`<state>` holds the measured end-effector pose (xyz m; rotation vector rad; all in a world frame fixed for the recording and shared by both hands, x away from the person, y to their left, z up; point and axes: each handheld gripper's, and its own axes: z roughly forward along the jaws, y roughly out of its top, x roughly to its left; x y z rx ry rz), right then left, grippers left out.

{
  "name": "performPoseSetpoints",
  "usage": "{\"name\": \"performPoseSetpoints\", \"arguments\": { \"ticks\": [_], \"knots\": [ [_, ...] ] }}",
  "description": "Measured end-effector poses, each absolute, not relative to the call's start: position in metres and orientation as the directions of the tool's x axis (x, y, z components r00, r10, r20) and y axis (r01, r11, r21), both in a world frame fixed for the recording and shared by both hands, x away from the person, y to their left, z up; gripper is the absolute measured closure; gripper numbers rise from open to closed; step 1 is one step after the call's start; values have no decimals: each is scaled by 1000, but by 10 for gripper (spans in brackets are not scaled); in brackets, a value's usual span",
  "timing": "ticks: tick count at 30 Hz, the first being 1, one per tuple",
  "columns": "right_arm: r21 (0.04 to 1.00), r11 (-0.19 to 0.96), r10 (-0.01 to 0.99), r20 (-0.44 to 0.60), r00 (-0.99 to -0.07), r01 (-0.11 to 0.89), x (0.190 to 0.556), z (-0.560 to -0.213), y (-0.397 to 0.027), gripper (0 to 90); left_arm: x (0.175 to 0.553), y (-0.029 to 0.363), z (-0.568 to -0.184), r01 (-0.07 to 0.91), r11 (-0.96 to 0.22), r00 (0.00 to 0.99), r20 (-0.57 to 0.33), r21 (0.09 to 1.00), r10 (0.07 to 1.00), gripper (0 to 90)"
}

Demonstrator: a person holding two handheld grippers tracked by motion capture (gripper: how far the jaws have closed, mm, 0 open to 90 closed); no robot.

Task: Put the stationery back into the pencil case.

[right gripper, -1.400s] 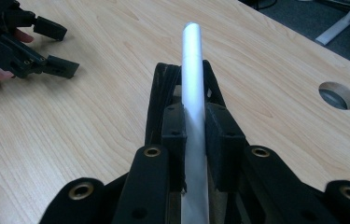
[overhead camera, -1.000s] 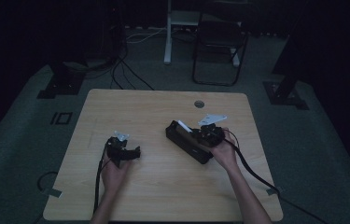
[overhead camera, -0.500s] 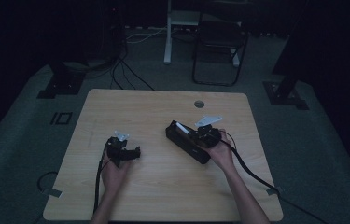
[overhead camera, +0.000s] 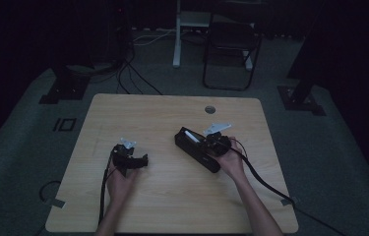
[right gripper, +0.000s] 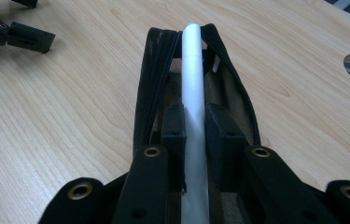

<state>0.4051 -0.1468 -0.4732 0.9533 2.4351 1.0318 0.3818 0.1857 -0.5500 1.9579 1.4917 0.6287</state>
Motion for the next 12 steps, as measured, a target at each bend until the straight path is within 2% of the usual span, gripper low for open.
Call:
{"name": "performPoseSetpoints", "arguments": {
  "ticks": [4,5,7,8,9,11,12],
  "knots": [
    [729,510,693,-33,-720,458,406,-475,-146,782,382,186,-550,686,-196,259,16,701,966,79],
    [730,508,694,-31,-720,458,406,-475,-146,749,382,186,-550,686,-196,259,16,701,966,79],
    [744,489,700,-24,-714,455,404,-473,-147,597,382,186,-550,686,-196,259,16,701,966,79],
    [751,478,704,-18,-710,455,404,-471,-147,545,382,186,-550,686,-196,259,16,701,966,79],
    [751,478,704,-18,-710,455,404,-471,-147,545,382,186,-550,686,-196,259,16,701,966,79],
    [790,427,716,1,-698,440,398,-462,-152,412,382,186,-550,686,-196,260,16,701,965,79],
    [802,416,716,2,-698,429,395,-458,-155,385,382,186,-550,687,-201,263,19,698,965,79]
  ]
}}
